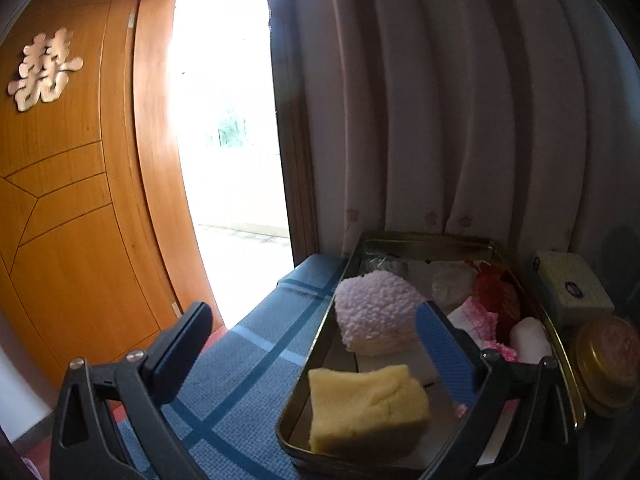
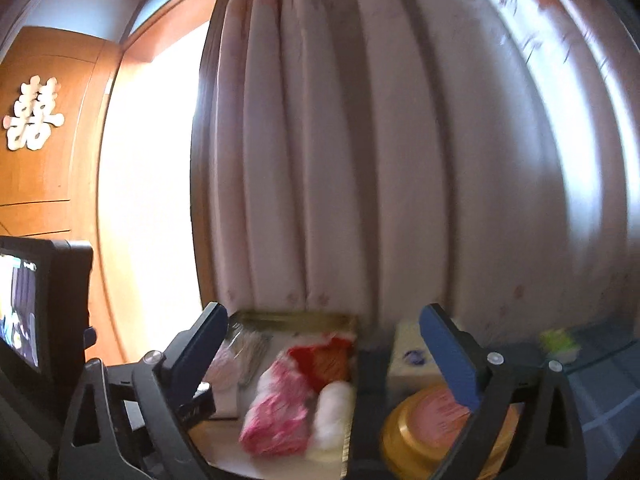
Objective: Organize soft objects
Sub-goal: 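Withdraw both grippers from the tray toward the teal cloth and green tissue pack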
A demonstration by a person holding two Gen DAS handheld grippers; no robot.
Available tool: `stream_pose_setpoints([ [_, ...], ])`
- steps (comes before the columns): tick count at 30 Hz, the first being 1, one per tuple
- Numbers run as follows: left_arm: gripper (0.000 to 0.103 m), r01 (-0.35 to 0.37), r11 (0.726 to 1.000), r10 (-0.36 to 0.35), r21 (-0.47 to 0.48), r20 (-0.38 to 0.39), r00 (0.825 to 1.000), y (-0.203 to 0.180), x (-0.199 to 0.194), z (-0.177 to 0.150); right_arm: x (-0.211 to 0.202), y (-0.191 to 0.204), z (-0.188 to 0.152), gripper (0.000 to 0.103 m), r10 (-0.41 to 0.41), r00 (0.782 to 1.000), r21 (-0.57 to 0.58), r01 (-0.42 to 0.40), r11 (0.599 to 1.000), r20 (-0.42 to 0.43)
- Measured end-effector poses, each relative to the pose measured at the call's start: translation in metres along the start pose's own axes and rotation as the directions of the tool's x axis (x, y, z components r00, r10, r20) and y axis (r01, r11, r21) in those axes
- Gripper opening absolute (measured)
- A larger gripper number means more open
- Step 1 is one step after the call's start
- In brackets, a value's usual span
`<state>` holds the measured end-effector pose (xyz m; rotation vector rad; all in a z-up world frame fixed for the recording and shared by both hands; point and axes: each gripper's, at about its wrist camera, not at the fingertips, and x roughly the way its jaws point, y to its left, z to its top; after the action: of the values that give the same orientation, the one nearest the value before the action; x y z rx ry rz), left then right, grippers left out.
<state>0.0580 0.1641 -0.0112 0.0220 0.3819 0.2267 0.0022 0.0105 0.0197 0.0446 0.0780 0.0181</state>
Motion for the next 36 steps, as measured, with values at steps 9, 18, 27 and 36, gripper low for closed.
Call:
stream_pose_setpoints([
  [9,0.103,0.006,0.999,-0.007,-0.047,-0.002,1.000,0.007,-0.004,-0.001,0.005,-0.006,0.000,0.099,-0.030,0.999,0.012,0.030,0.999,-0.044],
  [18,0.103,0.009,0.999,-0.009,-0.044,0.006,1.000,0.005,-0.004,-0.002,0.005,-0.008,-0.002,0.099,-0.042,0.997,0.012,0.042,0.999,-0.061],
  [27,0.103,-0.006,0.999,0.007,-0.053,0.017,1.000,0.004,-0.010,-0.003,0.008,-0.012,-0.003,0.099,-0.061,0.993,0.013,0.063,0.998,-0.104],
  [36,0.103,0.014,0.998,-0.012,-0.054,0.033,0.999,-0.005,-0.024,-0.007,0.003,-0.026,-0.004,0.099,-0.092,0.988,0.020,0.095,0.995,-0.128],
])
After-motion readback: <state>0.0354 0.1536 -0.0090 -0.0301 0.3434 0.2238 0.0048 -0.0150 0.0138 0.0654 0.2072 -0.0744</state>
